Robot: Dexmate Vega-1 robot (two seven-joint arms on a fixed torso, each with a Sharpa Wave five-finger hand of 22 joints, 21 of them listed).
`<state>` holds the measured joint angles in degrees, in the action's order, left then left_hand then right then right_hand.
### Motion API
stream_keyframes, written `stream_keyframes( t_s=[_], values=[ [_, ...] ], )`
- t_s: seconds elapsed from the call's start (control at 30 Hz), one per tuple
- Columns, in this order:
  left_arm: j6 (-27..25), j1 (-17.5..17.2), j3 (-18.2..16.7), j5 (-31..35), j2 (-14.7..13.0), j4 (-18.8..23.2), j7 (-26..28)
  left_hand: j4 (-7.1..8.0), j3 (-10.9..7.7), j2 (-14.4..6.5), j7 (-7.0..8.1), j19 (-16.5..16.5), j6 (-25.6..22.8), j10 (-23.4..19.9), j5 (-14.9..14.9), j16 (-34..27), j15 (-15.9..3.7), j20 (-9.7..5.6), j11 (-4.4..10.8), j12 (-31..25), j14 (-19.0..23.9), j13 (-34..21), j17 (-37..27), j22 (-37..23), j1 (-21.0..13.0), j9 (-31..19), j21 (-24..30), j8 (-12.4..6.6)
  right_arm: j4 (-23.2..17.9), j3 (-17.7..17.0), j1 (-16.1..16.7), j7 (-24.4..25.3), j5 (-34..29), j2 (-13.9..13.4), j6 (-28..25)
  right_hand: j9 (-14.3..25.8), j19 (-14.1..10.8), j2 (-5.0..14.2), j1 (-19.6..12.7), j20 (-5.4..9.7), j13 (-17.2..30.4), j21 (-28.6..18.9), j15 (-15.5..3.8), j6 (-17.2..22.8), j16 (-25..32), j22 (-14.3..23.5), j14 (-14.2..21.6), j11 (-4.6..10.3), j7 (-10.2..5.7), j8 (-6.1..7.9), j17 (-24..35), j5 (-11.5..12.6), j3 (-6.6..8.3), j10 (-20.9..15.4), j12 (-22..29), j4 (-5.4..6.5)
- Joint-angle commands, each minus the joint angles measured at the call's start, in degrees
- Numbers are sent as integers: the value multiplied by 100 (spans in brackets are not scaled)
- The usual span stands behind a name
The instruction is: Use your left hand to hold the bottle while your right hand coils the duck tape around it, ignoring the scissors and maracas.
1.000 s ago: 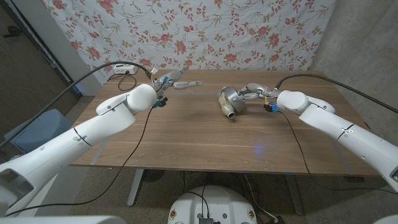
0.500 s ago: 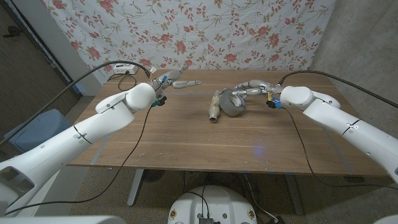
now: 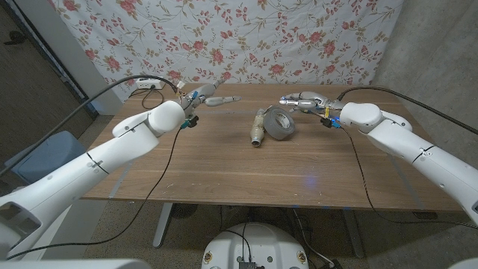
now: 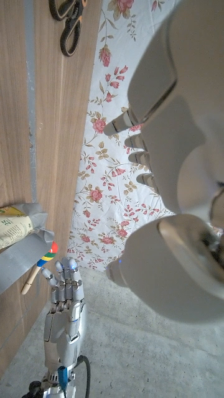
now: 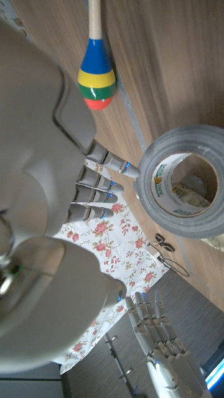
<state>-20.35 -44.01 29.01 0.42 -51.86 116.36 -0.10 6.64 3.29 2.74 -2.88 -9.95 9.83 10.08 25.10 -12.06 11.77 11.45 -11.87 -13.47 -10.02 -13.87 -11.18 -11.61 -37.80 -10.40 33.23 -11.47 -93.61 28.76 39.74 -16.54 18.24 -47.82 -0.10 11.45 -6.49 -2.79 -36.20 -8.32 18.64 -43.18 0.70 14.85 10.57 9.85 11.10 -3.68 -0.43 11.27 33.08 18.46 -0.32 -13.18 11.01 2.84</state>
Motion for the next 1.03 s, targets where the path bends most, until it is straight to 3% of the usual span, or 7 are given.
stream_keyframes(
  t_s=[0.03, 0.27, 0.53, 0.73, 0.9, 1.03],
  values=[
    [1441, -428, -450, -788, 191, -641, 197, 5, 102, -99, 71, -1978, 2022, 2032, 49, -93, -2, 36, 55, -86, -1866, 43, 17, -8, -91, -13, 104, -98, 528, -414, 273, -169, 1106, 457, 1043, 13, 25, 10, -73, 81, -6, 48, 7, 100, -18, 16, -67, -18, -19, 33, -36, 36, -7, -5, 14, 5],
    [2739, -621, -730, -1881, 552, -1473, -239, -15, 200, -202, 159, -1429, 1643, 1606, 35, -169, -74, 21, 117, -201, -1362, 121, 39, 21, -184, -4, 216, -103, 936, -558, 341, -349, 1750, 946, 1568, 10, 40, 3, -83, 94, -34, 90, 7, 127, -10, 12, -94, 18, -59, 41, -99, 39, -15, 11, 12, -8],
    [3385, -678, -880, -3232, 819, -2203, -1237, -15, 237, -236, 166, -1262, 1557, 1479, 16, -165, -99, -7, 115, -227, -1253, 143, 43, 28, -201, -1, 245, -86, 1373, -720, 361, -642, 2487, 1461, 1894, 7, 37, -2, -78, 127, -66, 129, -7, 218, 2, 11, -97, 37, -91, 70, -170, 37, -27, -5, 23, -13],
    [3519, -780, -968, -3916, 938, -2456, -1678, -14, 267, -251, 168, -1178, 1511, 1420, 1, -169, -128, -28, 122, -232, -1165, 155, 43, 32, -207, 0, 254, -70, 1734, -879, 336, -840, 2990, 1827, 2025, 3, 68, -7, -72, 189, -108, 192, -62, 318, -1, 8, -133, 64, -111, 95, -265, 32, -41, -69, 47, -21],
    [3472, -917, -1016, -4107, 967, -2518, -1614, -11, 282, -258, 156, -1169, 1513, 1425, -6, -160, -127, -38, 104, -222, -1151, 160, 43, 33, -204, 0, 248, -55, 2035, -971, 296, -853, 3254, 2129, 2066, 0, 114, -7, -75, 253, -152, 262, -107, 366, -26, 4, -247, 87, -132, 98, -366, 30, -50, -68, 43, -33],
    [3424, -985, -1049, -4204, 980, -2604, -1554, 6, 320, -294, 122, -1224, 1576, 1523, -24, -118, -105, -31, 73, -159, -1166, 172, 39, 35, -191, -1, 198, 2, 2128, -978, 261, -853, 3235, 2174, 2066, -1, 110, -8, -74, 269, -165, 276, -114, 369, -20, 4, -247, 101, -133, 94, -397, 29, -54, -61, 40, -35]
  ],
)
